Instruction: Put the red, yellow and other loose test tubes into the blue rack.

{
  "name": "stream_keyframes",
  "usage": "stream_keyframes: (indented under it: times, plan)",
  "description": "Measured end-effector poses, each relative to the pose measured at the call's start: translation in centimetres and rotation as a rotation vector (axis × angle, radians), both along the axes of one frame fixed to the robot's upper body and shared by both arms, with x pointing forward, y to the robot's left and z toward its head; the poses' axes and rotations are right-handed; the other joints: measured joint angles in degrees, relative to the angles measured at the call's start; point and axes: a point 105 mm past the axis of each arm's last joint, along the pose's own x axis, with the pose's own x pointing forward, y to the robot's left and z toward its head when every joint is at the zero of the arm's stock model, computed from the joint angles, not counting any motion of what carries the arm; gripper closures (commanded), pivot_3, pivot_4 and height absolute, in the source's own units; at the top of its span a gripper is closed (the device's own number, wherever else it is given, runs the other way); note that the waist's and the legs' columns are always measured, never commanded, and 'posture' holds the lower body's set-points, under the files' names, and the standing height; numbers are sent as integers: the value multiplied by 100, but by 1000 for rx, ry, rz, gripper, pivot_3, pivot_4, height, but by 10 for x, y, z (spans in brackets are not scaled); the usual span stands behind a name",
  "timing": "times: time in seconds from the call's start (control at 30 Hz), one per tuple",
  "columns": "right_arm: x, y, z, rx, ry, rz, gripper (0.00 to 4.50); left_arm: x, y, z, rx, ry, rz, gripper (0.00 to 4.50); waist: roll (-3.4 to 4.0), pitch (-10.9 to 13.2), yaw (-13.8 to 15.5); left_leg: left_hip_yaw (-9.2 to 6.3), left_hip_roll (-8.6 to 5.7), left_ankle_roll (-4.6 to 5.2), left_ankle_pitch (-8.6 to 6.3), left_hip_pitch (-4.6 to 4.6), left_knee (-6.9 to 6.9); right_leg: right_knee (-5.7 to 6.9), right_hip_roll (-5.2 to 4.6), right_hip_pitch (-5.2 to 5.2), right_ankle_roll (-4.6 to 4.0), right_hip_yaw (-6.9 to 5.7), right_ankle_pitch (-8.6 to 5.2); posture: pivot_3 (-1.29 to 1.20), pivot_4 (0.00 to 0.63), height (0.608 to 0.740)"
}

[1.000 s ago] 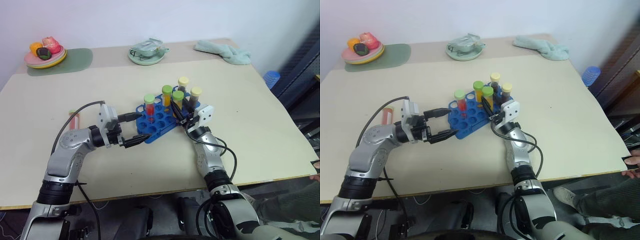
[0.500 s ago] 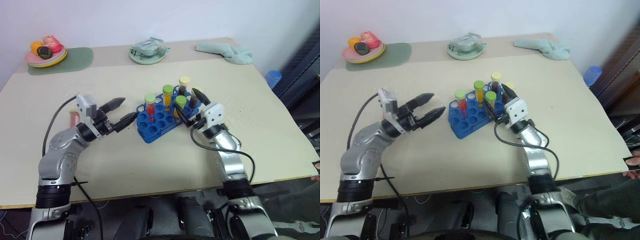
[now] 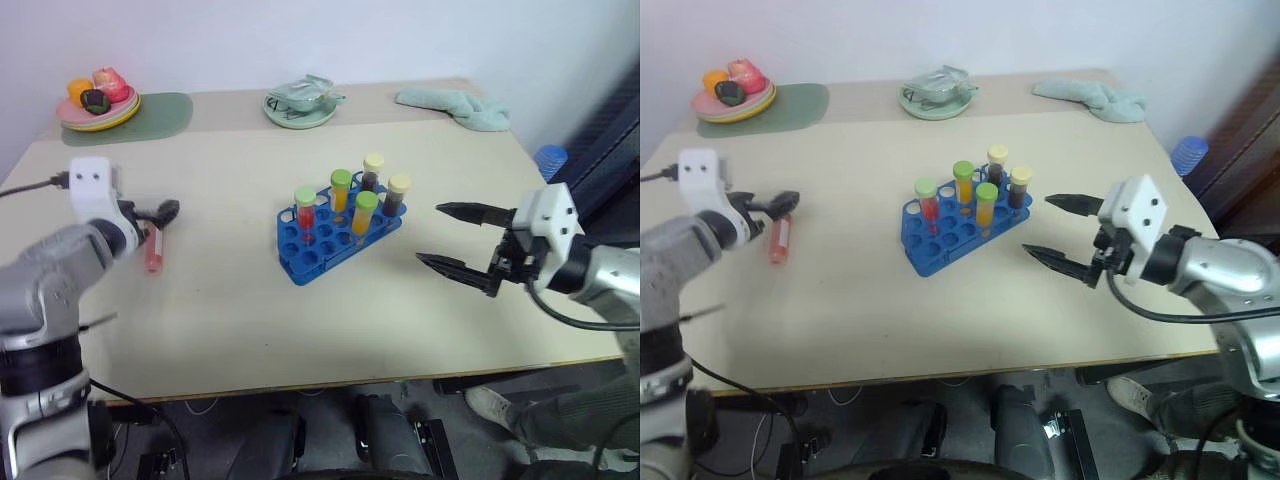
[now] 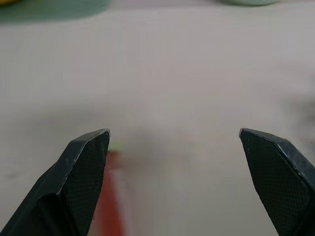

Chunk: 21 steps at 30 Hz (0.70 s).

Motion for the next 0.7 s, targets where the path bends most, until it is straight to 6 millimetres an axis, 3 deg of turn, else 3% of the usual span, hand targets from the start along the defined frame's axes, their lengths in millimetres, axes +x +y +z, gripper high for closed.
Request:
stream_keyframes:
  times: [0.1, 0.3, 0.53, 0.7]
  plan:
    - [-3, 6, 10, 20, 2, 63, 658, 7, 6, 2, -54, 107, 96, 163, -1, 1, -3, 2, -2, -21, 11, -1, -2, -2, -4, -2, 1, 0, 0, 0, 150, 740]
    - [1, 13, 26, 54, -22, 119, 658, 5, 19, -24, -62, 296, 217, 163, -4, 2, -1, 2, -3, -26, 10, -6, -3, -1, -7, -10, 1, 2, 0, 0, 150, 740]
    - [2, 24, 20, 57, 4, 163, 658, 13, 21, -54, -70, 437, 297, 163, -13, 7, 118, 2, -7, -26, 10, -16, -2, -2, -11, -17, 1, 1, 0, 0, 150, 740]
    - [4, 25, 20, 68, -5, 155, 658, 28, 19, -57, -111, 466, 348, 163, -19, 9, 127, 1, -9, -26, 10, -18, 0, -2, -14, -18, 1, 0, 0, 0, 150, 740]
